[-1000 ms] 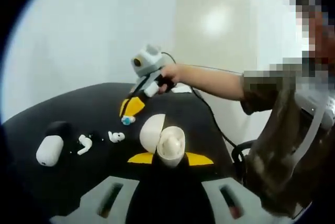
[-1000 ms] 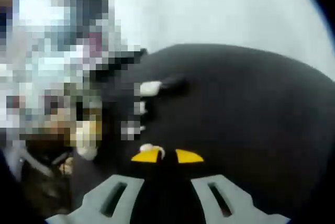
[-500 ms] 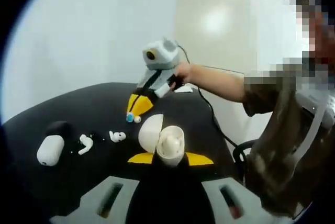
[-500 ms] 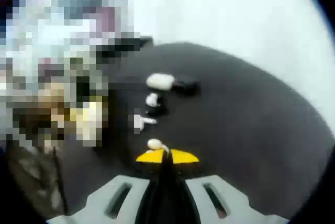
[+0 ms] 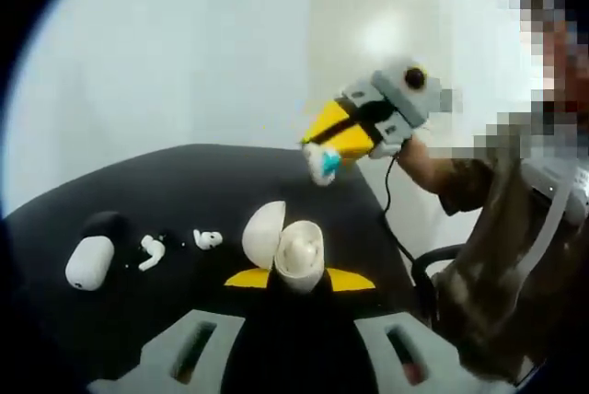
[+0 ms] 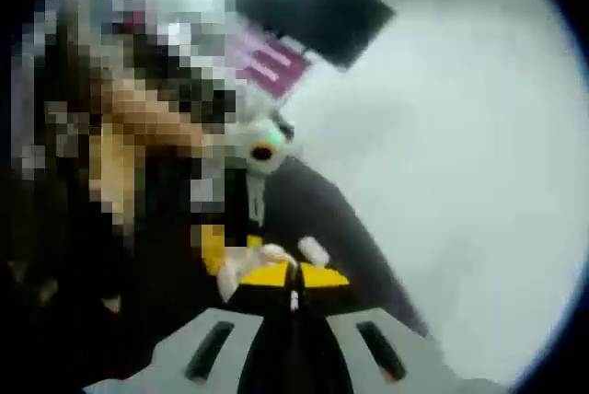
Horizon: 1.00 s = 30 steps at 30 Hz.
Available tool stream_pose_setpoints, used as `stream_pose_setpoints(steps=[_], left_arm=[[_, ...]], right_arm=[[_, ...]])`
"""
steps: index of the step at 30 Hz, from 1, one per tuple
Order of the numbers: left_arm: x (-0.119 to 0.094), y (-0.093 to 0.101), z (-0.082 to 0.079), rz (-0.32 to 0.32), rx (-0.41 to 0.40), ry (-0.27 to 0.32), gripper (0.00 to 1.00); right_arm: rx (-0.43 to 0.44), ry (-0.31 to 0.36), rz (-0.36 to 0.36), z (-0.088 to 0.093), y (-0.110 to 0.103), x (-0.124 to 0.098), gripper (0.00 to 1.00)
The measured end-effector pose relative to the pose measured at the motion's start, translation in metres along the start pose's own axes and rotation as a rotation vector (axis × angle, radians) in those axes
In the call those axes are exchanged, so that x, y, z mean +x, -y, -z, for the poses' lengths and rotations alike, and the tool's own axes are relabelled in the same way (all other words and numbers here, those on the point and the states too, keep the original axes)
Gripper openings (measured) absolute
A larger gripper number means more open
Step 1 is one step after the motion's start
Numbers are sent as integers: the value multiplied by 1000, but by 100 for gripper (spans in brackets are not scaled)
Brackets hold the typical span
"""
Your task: Pick up three earphones and place each one into its charging case using tactile feedback, ensure that each earphone is properly inserted and securely positioned inside the case.
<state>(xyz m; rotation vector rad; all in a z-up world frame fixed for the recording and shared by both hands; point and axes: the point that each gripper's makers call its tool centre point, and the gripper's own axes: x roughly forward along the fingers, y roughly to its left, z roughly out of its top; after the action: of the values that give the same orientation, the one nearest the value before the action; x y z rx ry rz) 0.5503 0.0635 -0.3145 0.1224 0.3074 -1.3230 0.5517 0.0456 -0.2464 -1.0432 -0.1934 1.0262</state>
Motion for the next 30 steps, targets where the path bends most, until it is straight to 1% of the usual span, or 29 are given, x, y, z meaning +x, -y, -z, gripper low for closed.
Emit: stream_pose_setpoints(steps=[3,4,6,7,11,13,15,17,18,23,27,30], left_arm=[[0,-1,0,-5,1,0,18],[0,0,0,-5,0,0,18],[0,0,0,-5,-1,-1,18],[0,0,1,-7,1,-1,18],[1,0,1,-8,5,-2,18],[1,1,1,-7,7,-2,18],[1,1,1,-7,9,-2,18],[1,1,1,-8,10,-2,18],[1,1,1,-8,12,-3,18],[1,1,1,-8,17,-7,18],[1,1,1,-9,16,-6,18],[1,1,1,-7,17,-6,18]], right_arm=[[-98,-18,-15,-1,-13,7,5],[-153,-35,-17,1,-17,9,5],[-246,-69,4,5,-18,12,5],[-267,-75,3,5,-18,13,5],[-290,-84,1,4,-22,16,5],[-311,-108,-4,8,-21,17,5],[-308,-145,-42,16,-25,18,5],[-283,-124,-47,14,-26,20,5],[-268,-132,-56,15,-27,21,5],[-281,-137,-44,14,-28,22,6],[-212,-130,-41,13,-27,18,6],[-214,-130,-34,12,-28,15,6]])
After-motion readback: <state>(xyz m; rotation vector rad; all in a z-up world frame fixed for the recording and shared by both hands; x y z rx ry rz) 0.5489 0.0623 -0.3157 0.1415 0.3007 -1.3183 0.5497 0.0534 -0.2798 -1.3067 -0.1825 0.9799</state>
